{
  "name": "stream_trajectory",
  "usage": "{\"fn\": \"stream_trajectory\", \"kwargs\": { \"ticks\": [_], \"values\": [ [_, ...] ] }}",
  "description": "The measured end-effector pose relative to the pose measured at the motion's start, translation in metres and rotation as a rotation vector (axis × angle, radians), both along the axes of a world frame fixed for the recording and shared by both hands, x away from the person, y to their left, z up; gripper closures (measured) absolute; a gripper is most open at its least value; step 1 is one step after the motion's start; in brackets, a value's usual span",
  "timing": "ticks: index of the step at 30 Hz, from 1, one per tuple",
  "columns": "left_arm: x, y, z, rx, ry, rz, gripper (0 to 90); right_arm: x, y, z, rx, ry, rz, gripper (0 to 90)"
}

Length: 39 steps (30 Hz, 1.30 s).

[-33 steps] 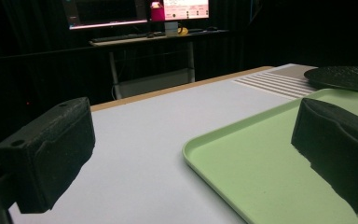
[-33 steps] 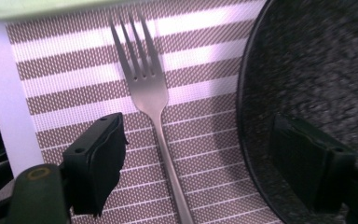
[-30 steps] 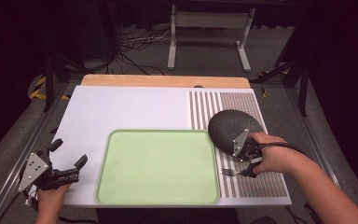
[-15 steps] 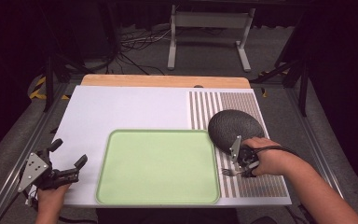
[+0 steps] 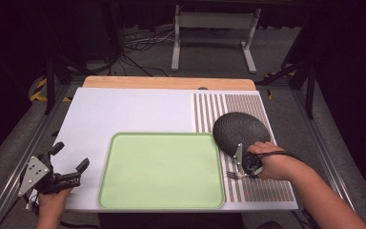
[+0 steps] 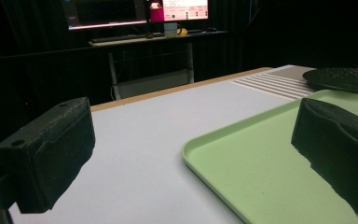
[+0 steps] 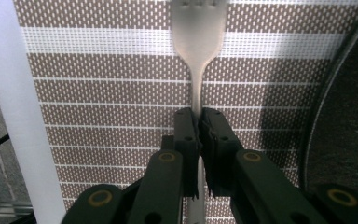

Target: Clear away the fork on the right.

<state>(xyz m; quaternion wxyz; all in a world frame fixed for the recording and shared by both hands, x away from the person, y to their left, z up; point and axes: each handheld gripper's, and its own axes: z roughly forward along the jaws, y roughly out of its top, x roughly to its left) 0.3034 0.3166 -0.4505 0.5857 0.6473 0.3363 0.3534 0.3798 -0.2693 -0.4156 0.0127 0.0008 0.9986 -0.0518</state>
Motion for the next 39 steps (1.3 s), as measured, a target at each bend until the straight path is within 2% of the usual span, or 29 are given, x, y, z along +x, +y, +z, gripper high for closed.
{"fn": "stream_trajectory", "kwargs": {
  "ticks": [12,19,26,39],
  "values": [
    [0.000,0.000,0.000,-0.003,0.000,-0.002,0.1,0.000,0.001,0.000,-0.009,0.001,0.021,84.9],
    [0.000,0.000,0.000,-0.005,0.000,0.002,0.1,0.000,0.000,0.001,0.004,-0.001,0.039,85.0],
    [0.000,0.000,0.000,0.002,-0.001,0.000,0.1,0.000,-0.001,0.017,0.024,-0.028,0.016,85.0],
    [0.000,0.000,0.000,-0.002,-0.003,0.001,0.1,0.000,-0.001,0.048,0.101,-0.089,-0.013,85.0]
  ]
}}
